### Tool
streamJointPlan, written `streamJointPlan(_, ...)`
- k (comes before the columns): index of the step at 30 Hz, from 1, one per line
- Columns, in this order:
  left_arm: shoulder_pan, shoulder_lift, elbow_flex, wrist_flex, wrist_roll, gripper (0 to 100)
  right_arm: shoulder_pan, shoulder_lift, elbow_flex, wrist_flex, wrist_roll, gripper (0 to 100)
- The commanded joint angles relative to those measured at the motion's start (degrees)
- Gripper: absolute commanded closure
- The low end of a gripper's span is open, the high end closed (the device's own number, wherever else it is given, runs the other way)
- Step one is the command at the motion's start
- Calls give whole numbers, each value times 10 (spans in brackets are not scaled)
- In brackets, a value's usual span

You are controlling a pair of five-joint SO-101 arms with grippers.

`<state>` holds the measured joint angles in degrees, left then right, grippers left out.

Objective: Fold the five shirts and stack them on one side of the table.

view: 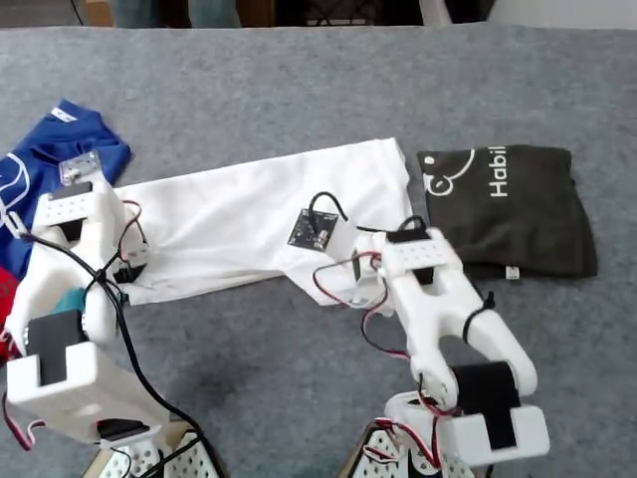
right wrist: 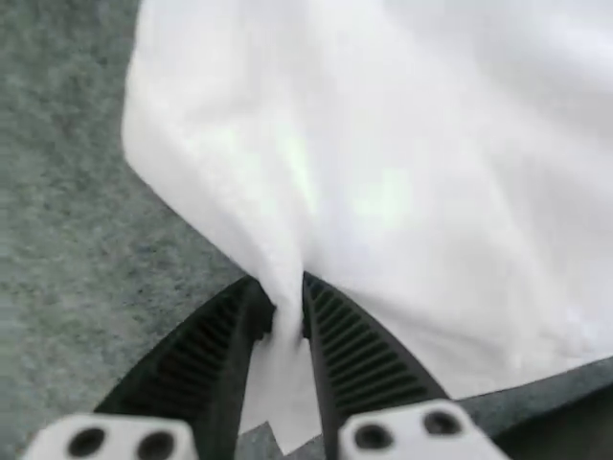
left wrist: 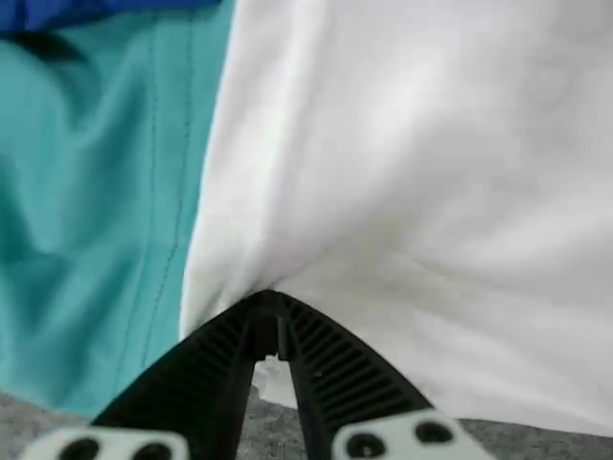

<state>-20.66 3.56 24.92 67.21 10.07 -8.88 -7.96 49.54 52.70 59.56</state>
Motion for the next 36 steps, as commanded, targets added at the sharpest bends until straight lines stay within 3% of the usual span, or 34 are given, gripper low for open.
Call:
streamJointPlan(1, -7, -61, -51, 24, 4, 967, 10, 0, -104, 107, -3, 985)
streamJointPlan(6, -9, -127, -44, 20, 4, 967, 5, 1, -240, 200, -2, 985)
streamJointPlan(12, -6, -171, 7, -23, 4, 967, 3, 52, -327, 212, 43, 985)
streamJointPlan(19, -6, -183, 27, -34, 4, 967, -4, 178, -398, 71, 57, 985)
streamJointPlan(29, -5, -183, 81, -108, 4, 967, -57, 304, -513, 56, 58, 982)
streamJointPlan(31, -5, -183, 81, -108, 3, 967, -56, 324, -525, 32, 58, 925)
streamJointPlan(34, -5, -181, 81, -109, -18, 967, -54, 339, -530, 18, 55, 701)
streamJointPlan(36, -5, -181, 91, -120, -21, 967, -54, 329, -530, 27, 38, 616)
